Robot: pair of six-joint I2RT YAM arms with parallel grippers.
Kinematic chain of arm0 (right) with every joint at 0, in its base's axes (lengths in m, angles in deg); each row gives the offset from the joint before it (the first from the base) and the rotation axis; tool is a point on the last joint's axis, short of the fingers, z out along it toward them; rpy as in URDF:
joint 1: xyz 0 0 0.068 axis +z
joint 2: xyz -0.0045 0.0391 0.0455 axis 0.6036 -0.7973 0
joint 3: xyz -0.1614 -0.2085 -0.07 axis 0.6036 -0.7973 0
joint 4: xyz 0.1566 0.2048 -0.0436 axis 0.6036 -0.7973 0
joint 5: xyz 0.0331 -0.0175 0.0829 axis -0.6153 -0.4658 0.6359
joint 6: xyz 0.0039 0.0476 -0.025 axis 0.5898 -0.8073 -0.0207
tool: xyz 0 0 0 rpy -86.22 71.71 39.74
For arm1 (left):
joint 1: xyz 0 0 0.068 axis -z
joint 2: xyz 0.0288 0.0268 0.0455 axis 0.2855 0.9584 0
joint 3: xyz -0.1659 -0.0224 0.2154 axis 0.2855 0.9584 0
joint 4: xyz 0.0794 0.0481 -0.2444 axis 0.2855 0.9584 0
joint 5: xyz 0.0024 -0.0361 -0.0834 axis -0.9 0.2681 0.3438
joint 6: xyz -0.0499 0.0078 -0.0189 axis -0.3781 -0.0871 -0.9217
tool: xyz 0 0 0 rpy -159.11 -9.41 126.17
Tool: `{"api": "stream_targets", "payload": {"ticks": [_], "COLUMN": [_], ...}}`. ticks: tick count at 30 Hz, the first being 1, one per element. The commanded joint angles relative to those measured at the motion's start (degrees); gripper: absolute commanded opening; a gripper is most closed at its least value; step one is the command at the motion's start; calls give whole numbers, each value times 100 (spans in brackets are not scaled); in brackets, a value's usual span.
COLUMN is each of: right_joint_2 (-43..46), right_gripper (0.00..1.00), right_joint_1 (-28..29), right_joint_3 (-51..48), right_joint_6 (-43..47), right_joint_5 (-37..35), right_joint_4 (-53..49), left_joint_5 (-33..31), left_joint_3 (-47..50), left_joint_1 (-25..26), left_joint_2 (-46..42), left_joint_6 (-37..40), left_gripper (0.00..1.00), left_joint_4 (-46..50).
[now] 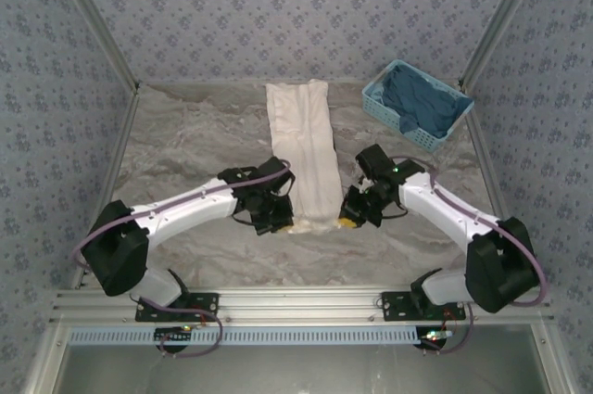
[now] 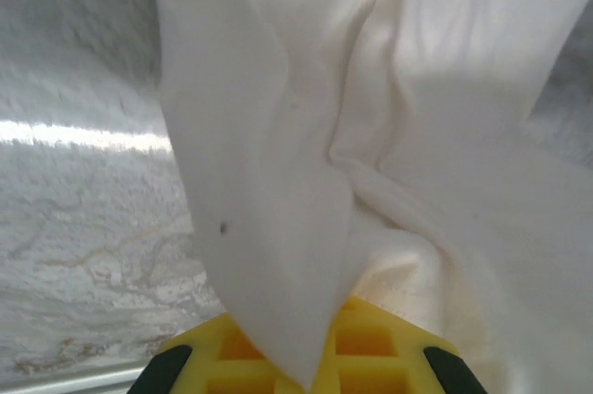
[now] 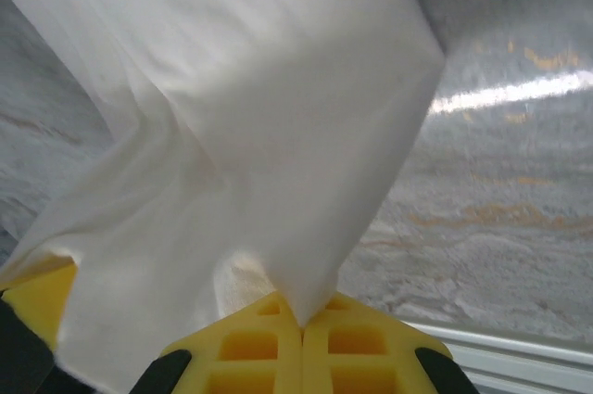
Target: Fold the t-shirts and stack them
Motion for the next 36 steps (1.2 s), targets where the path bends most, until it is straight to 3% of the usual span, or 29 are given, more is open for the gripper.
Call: {"api": "stream_targets", "payload": {"ticks": [1, 13, 25, 26, 28, 30, 33, 36], "right_joint_2": [-409, -2845, -5001, -5113, -5263, -5273, -5056, -4613], "right_gripper": [0, 0, 0, 3, 18, 31, 41, 45], "right_joint_1": [-194, -764, -1211, -1233, -1299, -1353, -1423, -1499], "right_joint_3": [614, 3396, 5528, 5637, 5823, 5863, 5791, 5418], "right_joint_6": [238, 788, 993, 994, 1010, 1047, 1229, 1379], "right_joint_5": [-215, -149, -365, -332, -333, -336, -257, -283], "right_joint_4": [-135, -58, -245, -230, -256, -160, 67, 203], "left_joint_5": [128, 391, 592, 600, 619, 570, 452, 77], "left_joint_3": [-345, -1936, -3931, -4037, -4207, -4221, -4188, -3919], "left_joint_1": [-378, -1651, -2397, -2426, -2492, -2558, -2601, -2575], "left_joint_2": [128, 1631, 3703, 3802, 3934, 3908, 3715, 3257], "left_joint_6": [334, 1179, 1654, 1677, 1725, 1761, 1876, 2003], "left_gripper": [0, 0, 0, 2, 11, 25, 42, 51], "left_joint_4": [310, 219, 5, 17, 3, -26, -182, 114]}}
